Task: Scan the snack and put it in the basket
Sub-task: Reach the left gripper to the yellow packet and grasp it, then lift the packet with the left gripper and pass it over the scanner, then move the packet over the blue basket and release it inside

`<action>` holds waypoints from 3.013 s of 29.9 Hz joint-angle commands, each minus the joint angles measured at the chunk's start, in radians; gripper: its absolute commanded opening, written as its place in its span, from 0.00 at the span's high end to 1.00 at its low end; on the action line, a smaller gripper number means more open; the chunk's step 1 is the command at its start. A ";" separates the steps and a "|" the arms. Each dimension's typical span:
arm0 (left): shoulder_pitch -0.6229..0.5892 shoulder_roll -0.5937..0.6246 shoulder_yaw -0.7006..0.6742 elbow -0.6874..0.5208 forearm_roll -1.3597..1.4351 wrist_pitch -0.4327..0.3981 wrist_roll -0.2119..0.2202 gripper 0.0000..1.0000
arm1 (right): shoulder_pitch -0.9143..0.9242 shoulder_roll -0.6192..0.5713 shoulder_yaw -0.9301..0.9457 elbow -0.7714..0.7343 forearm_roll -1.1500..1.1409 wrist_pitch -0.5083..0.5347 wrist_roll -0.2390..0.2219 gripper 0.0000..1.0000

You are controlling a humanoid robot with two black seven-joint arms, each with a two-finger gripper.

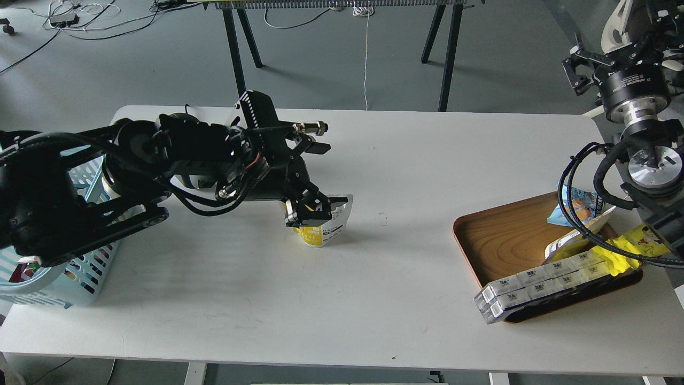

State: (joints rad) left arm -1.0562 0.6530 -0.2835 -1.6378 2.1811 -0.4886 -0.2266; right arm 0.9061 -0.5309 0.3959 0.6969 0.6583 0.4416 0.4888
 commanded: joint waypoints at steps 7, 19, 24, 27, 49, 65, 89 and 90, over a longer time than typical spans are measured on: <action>0.016 -0.016 0.056 0.045 0.001 0.000 -0.008 0.32 | 0.002 -0.001 0.001 0.000 0.001 -0.003 0.000 0.01; 0.015 -0.055 0.067 0.157 0.001 0.000 -0.046 0.72 | 0.004 0.011 0.001 -0.034 -0.002 -0.012 0.000 0.01; 0.015 -0.058 0.064 0.161 0.001 0.000 -0.046 0.85 | 0.008 0.017 0.000 -0.043 -0.003 -0.011 0.000 0.01; 0.015 -0.059 0.063 0.164 0.001 0.000 -0.046 0.90 | 0.008 0.017 0.000 -0.043 -0.003 -0.011 0.000 0.01; 0.016 0.120 -0.112 0.078 0.001 0.000 -0.175 1.00 | 0.010 0.006 0.000 -0.042 -0.003 -0.011 0.000 0.01; 0.090 0.292 -0.138 0.136 0.001 0.000 -0.189 1.00 | 0.007 0.005 0.000 -0.042 -0.003 -0.012 0.000 0.01; 0.088 0.362 -0.200 0.118 0.001 0.000 -0.260 1.00 | -0.001 -0.032 0.018 -0.031 -0.003 -0.011 0.000 0.01; 0.090 0.376 -0.207 0.105 0.001 0.000 -0.262 1.00 | -0.001 -0.032 0.020 -0.031 -0.003 -0.012 0.000 0.01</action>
State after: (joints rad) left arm -0.9665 0.9871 -0.4565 -1.5052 2.1817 -0.4888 -0.4663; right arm 0.9090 -0.5624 0.4140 0.6666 0.6550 0.4304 0.4888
